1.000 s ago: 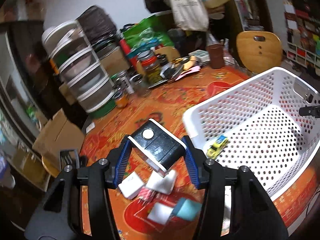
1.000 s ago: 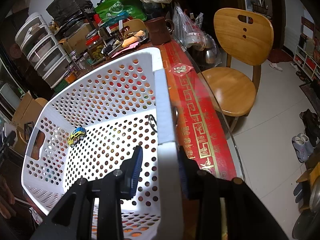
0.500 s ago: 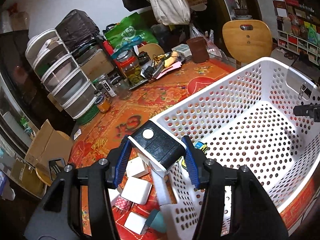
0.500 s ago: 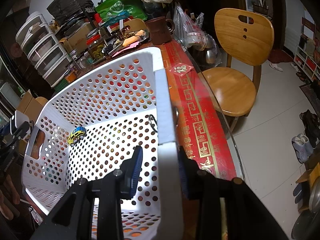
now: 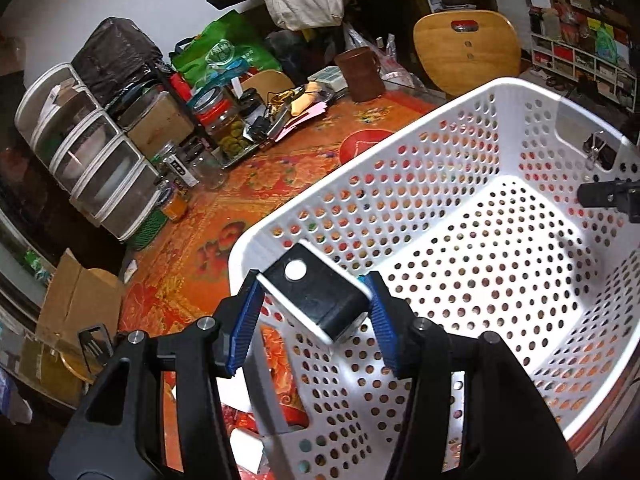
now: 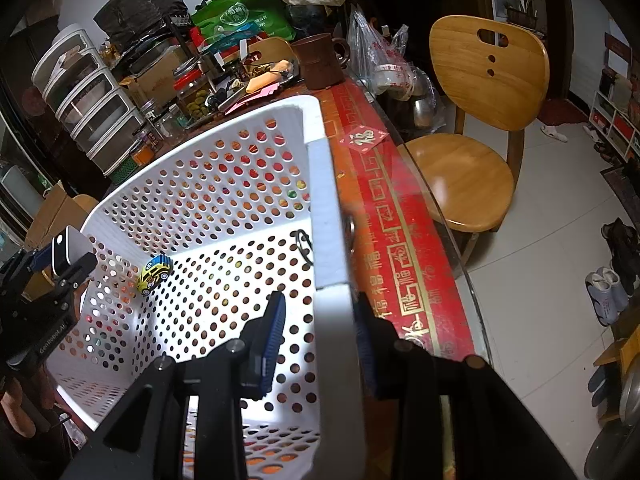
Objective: Organize rigid objects
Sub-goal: 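Release the black-and-white charger into the basket with the left tool, then grasp the large white square charger with the left tool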
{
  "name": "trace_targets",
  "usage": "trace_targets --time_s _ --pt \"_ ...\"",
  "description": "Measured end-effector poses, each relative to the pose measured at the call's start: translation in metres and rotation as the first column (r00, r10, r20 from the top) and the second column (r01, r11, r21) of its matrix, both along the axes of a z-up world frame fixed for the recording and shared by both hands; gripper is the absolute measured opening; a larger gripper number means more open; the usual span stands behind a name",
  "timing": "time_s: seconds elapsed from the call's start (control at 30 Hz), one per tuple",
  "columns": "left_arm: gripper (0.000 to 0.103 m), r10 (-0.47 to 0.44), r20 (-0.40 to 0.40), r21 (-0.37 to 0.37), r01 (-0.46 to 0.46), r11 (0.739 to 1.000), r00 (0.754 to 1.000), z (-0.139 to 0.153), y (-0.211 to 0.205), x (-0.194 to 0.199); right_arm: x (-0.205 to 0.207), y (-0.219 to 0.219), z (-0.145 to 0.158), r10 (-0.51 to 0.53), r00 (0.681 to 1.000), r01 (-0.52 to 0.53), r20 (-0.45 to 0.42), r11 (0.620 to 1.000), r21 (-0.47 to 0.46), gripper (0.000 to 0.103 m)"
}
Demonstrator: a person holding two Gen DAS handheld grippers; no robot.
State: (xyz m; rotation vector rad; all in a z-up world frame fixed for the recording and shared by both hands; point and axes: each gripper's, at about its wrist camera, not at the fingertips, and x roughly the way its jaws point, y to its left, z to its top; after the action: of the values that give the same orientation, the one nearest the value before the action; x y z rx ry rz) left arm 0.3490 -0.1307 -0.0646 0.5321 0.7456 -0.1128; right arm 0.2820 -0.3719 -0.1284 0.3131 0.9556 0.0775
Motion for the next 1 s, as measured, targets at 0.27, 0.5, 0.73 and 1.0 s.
trace_targets --time_s 0.27,0.5,0.73,1.0 --pt "0.081 -0.025 0.08 -0.035 0.027 0.999 0.996 0.017 0.01 -0.023 0.001 0.0 -0.001 -0.002 1.0 0.002 -0.003 1.0 0.003 0.032" --pt "0.101 0.146 0.205 -0.228 -0.098 0.969 0.968 0.058 0.108 -0.071 -0.001 -0.005 -0.003 -0.003 1.0 0.003 0.006 0.999 0.036 0.032" --pt "0.102 0.363 0.041 -0.265 -0.34 0.902 0.931 -0.004 0.223 -0.054 -0.003 -0.01 -0.005 -0.026 1.0 0.025 0.012 0.997 0.067 0.032" --pt "0.101 0.451 -0.106 -0.285 -0.461 0.84 0.886 -0.067 0.288 -0.023 -0.006 -0.017 -0.007 -0.066 0.998 0.063 0.018 0.99 0.129 0.032"
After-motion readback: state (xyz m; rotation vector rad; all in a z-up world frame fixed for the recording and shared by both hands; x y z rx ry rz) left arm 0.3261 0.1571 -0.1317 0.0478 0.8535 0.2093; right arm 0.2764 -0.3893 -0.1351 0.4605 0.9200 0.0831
